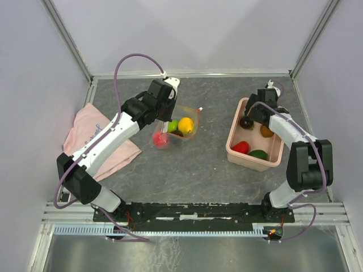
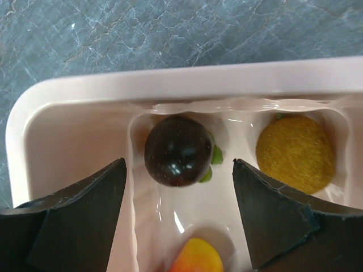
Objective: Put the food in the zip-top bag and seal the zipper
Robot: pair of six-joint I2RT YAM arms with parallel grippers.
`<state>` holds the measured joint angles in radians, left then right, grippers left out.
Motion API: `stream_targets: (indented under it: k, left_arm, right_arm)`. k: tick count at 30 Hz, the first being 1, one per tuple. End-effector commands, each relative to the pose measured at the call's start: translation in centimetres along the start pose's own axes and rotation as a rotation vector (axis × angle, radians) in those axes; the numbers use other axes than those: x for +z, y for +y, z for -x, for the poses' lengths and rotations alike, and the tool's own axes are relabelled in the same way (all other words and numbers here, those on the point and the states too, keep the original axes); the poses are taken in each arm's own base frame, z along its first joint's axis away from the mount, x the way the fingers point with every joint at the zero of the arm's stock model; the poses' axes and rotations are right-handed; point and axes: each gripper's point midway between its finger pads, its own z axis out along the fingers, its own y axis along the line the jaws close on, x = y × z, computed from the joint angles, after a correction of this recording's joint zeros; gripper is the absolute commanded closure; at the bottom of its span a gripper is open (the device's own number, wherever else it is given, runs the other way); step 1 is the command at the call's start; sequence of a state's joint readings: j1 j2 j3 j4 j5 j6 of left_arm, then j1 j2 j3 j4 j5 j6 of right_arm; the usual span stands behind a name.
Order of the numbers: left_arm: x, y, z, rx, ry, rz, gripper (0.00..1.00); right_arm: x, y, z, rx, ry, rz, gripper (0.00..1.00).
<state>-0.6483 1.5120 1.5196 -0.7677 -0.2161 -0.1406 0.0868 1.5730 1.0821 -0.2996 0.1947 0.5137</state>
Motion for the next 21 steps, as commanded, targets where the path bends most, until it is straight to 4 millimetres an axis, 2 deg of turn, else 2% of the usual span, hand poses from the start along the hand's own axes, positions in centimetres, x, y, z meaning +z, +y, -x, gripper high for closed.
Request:
stream_targets:
  k: [1,10,14,21]
  left_arm:
    - [-1.4,-0.2,3.5,0.002,-0.12,-0.017,0.97]
    - [-1.0,-0.3,3.3,0.001,-0.117,-0.021,0.97]
    - [-0.9,-0.4,3.2,0.001,-0.114,-0.023,0.97]
    - [-0.7,-0.6,3.3,0.003,-0.116,-0.029,0.97]
  right_arm:
    - [1.8,1.5,0.9,0.102,-0.052,0.052,0.16]
    - [4.1,-0.5,-2.3,0.154,-0.015,-0.004,0.17]
    - [4.8,-0.6,-3.6,0.153,0.017,0.0,0.18]
    - [5.0,-0.4,-3.9,0.125,0.028,0.02,0.19]
